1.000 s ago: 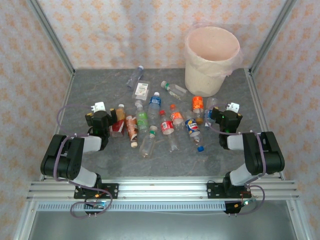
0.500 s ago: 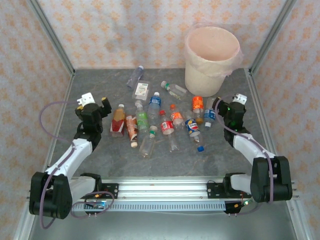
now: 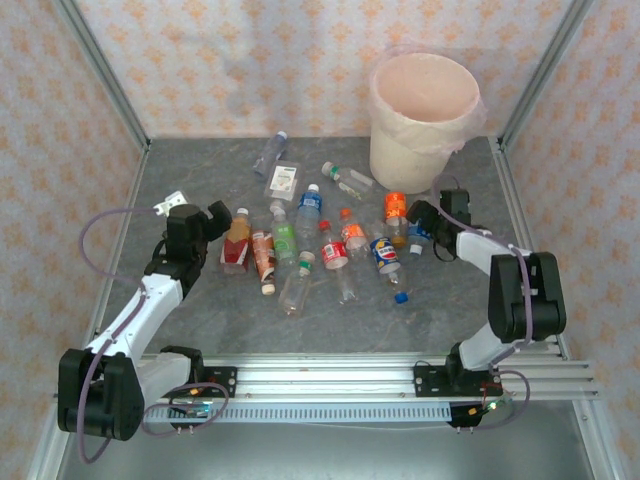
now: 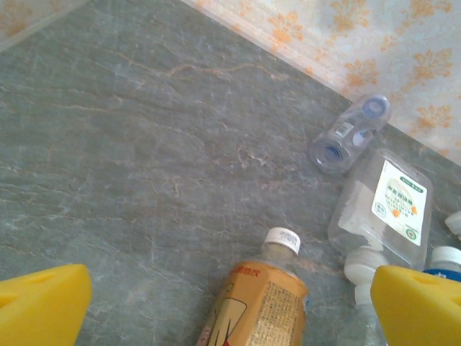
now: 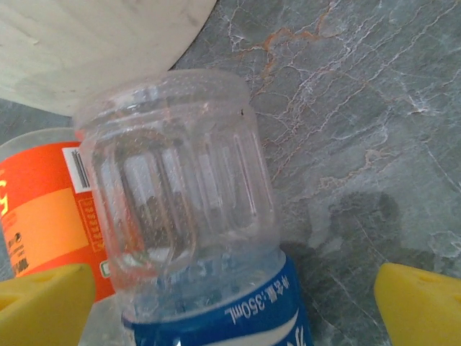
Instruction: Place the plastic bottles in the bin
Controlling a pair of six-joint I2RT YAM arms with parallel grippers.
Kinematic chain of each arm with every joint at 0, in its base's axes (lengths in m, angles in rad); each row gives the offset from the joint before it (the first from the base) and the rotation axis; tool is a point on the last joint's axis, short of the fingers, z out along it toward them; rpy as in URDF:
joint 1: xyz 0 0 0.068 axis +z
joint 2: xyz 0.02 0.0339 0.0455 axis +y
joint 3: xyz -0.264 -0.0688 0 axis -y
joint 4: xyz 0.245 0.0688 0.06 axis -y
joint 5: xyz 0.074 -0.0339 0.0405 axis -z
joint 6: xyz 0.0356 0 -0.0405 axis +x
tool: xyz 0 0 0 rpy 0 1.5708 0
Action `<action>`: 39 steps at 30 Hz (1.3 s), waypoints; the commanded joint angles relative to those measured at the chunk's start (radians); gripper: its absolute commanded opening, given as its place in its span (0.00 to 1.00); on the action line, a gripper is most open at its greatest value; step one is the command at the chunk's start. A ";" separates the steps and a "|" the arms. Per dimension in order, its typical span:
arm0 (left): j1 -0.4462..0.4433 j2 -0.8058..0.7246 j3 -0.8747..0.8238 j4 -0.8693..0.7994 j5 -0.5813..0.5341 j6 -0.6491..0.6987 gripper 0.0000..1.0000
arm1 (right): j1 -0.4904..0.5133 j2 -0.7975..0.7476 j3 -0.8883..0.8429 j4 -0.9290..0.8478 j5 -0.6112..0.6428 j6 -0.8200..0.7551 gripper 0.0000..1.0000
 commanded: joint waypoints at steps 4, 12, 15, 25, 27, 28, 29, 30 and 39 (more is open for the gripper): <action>-0.008 -0.026 0.014 -0.051 0.011 -0.023 1.00 | -0.001 0.093 0.092 -0.065 0.050 0.007 0.95; -0.008 -0.021 0.025 -0.083 0.005 -0.023 1.00 | 0.004 0.141 0.122 -0.068 0.086 -0.005 0.76; -0.007 -0.014 0.033 -0.095 0.006 -0.023 1.00 | 0.003 0.113 0.108 -0.068 0.109 -0.003 0.66; -0.007 0.020 0.075 -0.178 -0.050 -0.105 1.00 | 0.020 -0.169 -0.084 0.160 0.007 -0.062 0.63; -0.008 0.036 0.095 -0.209 -0.057 -0.121 1.00 | 0.041 -0.225 -0.090 0.184 -0.048 -0.101 0.63; -0.008 0.043 0.106 -0.225 -0.053 -0.128 1.00 | 0.058 -0.250 -0.086 0.189 -0.070 -0.119 0.62; -0.008 0.051 0.117 -0.242 -0.044 -0.133 1.00 | 0.072 -0.279 -0.084 0.203 -0.095 -0.135 0.62; -0.007 0.057 0.126 -0.257 -0.035 -0.134 1.00 | 0.084 -0.297 -0.083 0.220 -0.126 -0.147 0.63; -0.008 0.029 0.132 -0.310 0.019 -0.132 1.00 | 0.128 -0.353 0.154 0.343 -0.245 -0.105 0.64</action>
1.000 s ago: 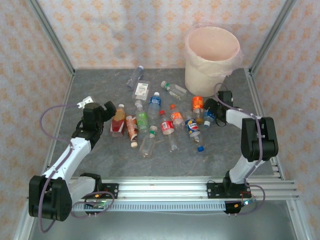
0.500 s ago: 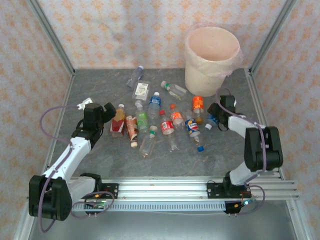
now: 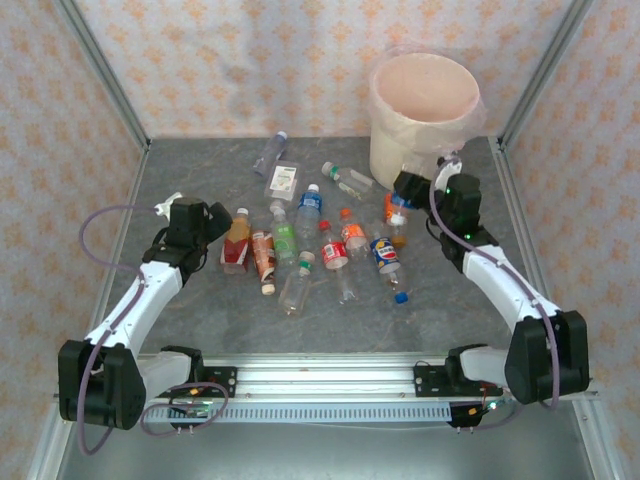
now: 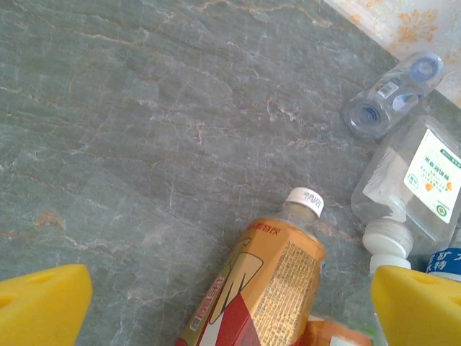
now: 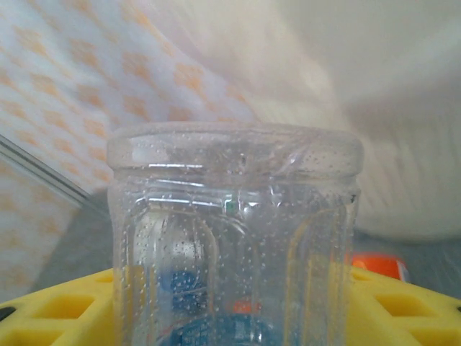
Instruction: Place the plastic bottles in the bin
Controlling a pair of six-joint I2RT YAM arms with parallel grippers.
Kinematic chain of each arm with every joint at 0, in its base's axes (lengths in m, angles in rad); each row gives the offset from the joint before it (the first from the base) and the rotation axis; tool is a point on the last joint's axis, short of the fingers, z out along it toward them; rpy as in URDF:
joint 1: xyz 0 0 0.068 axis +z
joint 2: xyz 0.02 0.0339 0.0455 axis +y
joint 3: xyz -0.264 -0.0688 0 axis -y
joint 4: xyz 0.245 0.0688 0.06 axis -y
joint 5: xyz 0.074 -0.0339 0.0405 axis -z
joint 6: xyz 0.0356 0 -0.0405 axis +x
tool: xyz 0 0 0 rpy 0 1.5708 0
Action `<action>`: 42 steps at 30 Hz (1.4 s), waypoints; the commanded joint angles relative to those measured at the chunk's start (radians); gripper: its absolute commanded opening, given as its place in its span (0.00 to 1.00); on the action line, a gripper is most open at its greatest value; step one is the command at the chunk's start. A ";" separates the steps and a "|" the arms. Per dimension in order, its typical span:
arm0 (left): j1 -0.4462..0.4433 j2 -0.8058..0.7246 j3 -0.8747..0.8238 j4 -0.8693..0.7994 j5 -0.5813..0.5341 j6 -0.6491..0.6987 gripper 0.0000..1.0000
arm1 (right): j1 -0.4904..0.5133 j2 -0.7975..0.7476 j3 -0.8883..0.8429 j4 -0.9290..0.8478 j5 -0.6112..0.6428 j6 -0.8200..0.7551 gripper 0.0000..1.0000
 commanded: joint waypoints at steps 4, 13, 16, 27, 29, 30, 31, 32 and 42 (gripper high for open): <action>-0.008 -0.025 0.017 -0.079 -0.009 -0.029 1.00 | -0.001 0.084 0.365 0.029 -0.051 -0.027 0.64; -0.008 -0.063 0.008 -0.133 -0.016 -0.038 1.00 | -0.002 0.431 0.820 -0.118 0.302 -0.195 0.65; -0.008 -0.071 -0.003 -0.134 -0.008 -0.047 1.00 | -0.009 0.560 0.978 -0.176 0.369 -0.253 0.65; -0.009 -0.081 -0.022 -0.159 0.013 -0.046 1.00 | -0.013 0.873 1.415 -0.554 0.189 -0.248 0.70; -0.007 -0.075 -0.023 -0.169 0.029 -0.044 1.00 | -0.013 0.914 1.490 -0.625 0.141 -0.227 0.71; -0.008 -0.073 -0.022 -0.178 0.034 -0.044 1.00 | -0.013 0.939 1.544 -0.673 0.107 -0.213 0.71; -0.007 -0.072 -0.024 -0.188 0.040 -0.045 1.00 | -0.013 0.967 1.603 -0.714 0.066 -0.202 0.72; -0.006 -0.073 -0.028 -0.190 0.044 -0.048 1.00 | -0.012 0.993 1.658 -0.760 0.027 -0.190 0.72; -0.012 -0.085 -0.090 -0.166 0.153 -0.034 1.00 | -0.010 1.131 2.024 -1.004 -0.049 -0.142 0.78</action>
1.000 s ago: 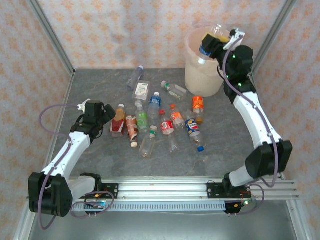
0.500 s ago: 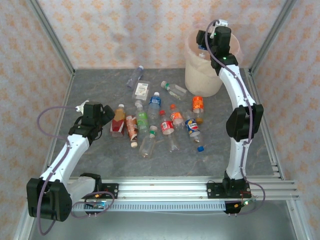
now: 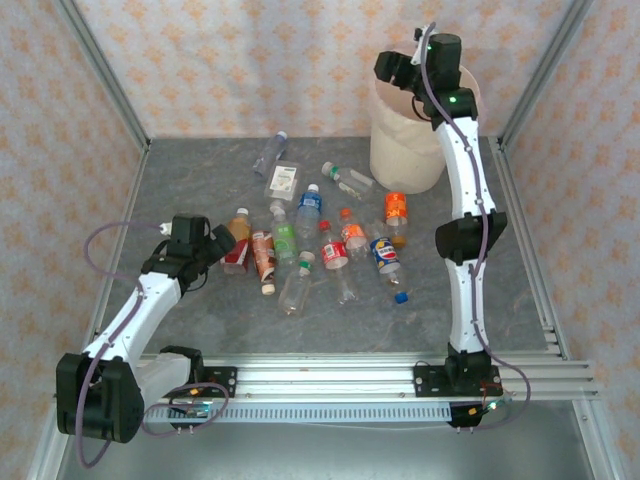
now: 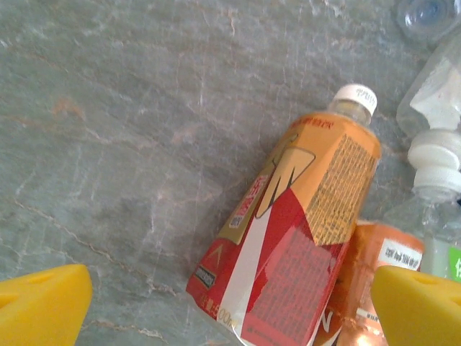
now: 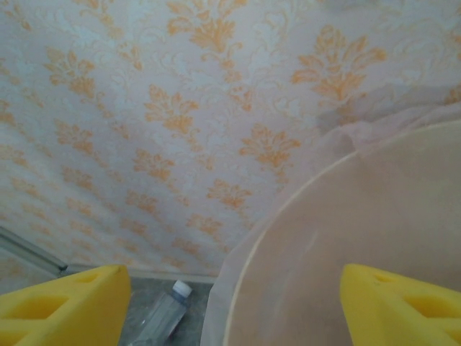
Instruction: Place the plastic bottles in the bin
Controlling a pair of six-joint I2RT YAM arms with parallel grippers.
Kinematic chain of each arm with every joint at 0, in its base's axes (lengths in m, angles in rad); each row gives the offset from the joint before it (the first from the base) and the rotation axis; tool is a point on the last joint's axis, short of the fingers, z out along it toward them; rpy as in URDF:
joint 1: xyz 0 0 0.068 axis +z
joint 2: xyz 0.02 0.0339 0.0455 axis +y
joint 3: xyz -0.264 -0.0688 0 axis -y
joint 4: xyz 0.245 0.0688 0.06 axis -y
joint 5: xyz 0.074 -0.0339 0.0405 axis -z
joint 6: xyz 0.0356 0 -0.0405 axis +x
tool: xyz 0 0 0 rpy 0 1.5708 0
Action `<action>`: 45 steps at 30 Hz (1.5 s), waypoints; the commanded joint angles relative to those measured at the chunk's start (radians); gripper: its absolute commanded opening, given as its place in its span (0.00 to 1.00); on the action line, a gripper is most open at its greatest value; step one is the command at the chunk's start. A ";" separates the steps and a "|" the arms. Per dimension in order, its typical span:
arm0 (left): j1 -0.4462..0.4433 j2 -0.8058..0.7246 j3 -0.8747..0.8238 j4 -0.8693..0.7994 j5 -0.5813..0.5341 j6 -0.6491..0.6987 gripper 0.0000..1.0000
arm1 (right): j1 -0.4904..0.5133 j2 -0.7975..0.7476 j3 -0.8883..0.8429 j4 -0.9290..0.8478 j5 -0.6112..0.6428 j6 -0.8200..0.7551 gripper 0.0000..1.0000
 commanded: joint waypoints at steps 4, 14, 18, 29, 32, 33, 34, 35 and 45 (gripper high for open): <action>-0.027 -0.024 -0.009 -0.027 0.024 0.026 1.00 | 0.000 -0.056 0.034 -0.188 0.010 -0.037 0.84; -0.091 0.038 0.016 -0.061 -0.042 0.109 1.00 | 0.027 -0.270 -0.125 -0.428 0.163 -0.161 1.00; -0.108 0.097 0.033 -0.072 -0.054 0.149 0.98 | 0.050 -0.454 -0.431 -0.303 0.176 -0.161 0.99; -0.129 0.160 0.017 0.045 0.047 0.261 1.00 | 0.054 -0.871 -1.245 0.216 0.184 0.000 0.99; -0.130 0.209 0.042 0.030 0.040 0.287 1.00 | 0.054 -0.932 -1.384 0.332 0.131 0.017 0.99; -0.130 0.232 0.058 0.012 0.030 0.293 0.99 | 0.053 -0.954 -1.431 0.375 0.108 0.026 0.99; -0.131 0.247 0.070 0.002 0.028 0.299 0.98 | 0.054 -0.970 -1.464 0.419 0.090 0.035 0.99; -0.131 0.260 0.075 -0.002 0.026 0.302 0.97 | 0.053 -0.987 -1.495 0.455 0.072 0.043 0.99; -0.132 0.361 0.112 0.023 0.050 0.376 0.92 | 0.055 -1.083 -1.667 0.654 -0.037 0.063 0.99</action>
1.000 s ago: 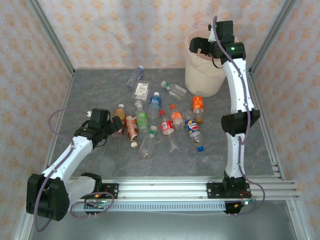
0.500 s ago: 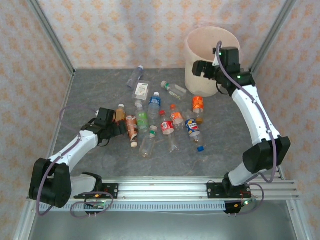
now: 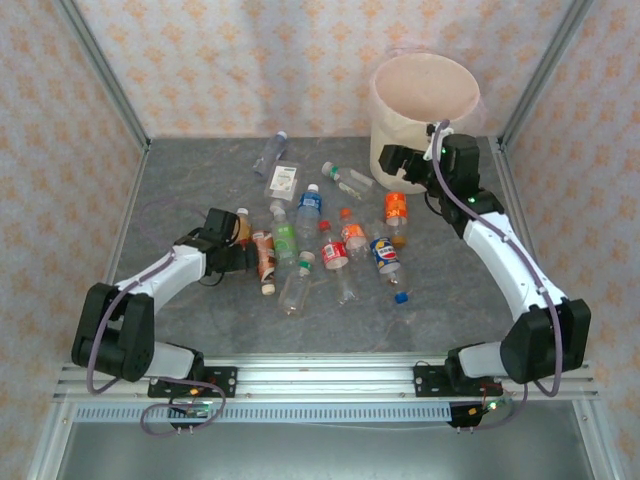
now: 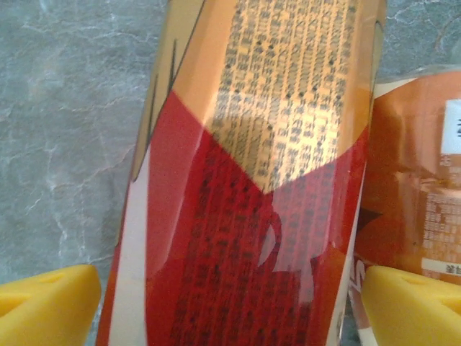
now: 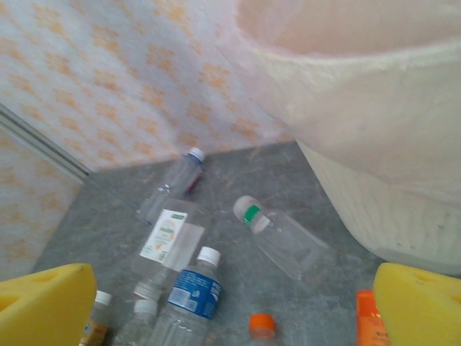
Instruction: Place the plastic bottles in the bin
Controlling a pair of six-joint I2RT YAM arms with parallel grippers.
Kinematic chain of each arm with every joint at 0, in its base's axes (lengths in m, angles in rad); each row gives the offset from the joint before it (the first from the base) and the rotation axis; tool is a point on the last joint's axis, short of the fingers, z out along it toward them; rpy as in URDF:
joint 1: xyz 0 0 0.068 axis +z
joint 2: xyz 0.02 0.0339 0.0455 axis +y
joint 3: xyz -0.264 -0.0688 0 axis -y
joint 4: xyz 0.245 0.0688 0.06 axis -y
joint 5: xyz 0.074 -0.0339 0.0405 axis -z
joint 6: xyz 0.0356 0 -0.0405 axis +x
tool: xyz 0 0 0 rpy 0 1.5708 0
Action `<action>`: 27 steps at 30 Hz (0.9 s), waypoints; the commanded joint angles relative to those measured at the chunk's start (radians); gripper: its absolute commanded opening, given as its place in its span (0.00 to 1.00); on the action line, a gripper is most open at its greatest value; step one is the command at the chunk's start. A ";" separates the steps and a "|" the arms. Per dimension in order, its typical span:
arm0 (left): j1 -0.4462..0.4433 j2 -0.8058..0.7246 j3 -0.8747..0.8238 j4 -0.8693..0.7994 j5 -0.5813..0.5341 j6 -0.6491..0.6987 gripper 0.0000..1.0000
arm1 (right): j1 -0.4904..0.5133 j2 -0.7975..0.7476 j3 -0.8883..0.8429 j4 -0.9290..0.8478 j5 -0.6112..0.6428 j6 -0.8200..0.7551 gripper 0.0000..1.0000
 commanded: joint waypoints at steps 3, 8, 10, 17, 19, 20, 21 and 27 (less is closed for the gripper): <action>-0.008 0.025 0.026 0.021 0.006 0.051 0.88 | -0.002 -0.075 -0.067 0.115 -0.049 -0.005 0.99; -0.008 0.015 0.032 0.005 -0.046 0.050 0.75 | -0.003 -0.130 -0.127 0.125 -0.014 -0.023 0.99; -0.009 0.006 0.032 -0.001 -0.062 0.051 0.72 | -0.002 -0.145 -0.142 0.122 -0.005 -0.024 0.99; -0.010 -0.088 0.017 -0.012 -0.116 0.025 0.63 | -0.001 -0.198 -0.203 0.094 0.036 0.028 0.99; -0.011 -0.139 0.024 -0.042 -0.181 0.001 0.61 | -0.002 -0.201 -0.210 0.062 0.051 0.097 0.99; -0.009 -0.171 0.031 -0.060 -0.209 -0.012 0.59 | -0.003 -0.198 -0.210 0.042 0.049 0.129 0.99; -0.011 -0.208 0.034 -0.071 -0.228 -0.025 0.57 | 0.000 -0.198 -0.219 0.038 0.036 0.166 0.99; -0.027 -0.399 0.015 0.019 -0.069 -0.068 0.47 | 0.071 -0.196 -0.289 0.120 0.021 0.278 0.99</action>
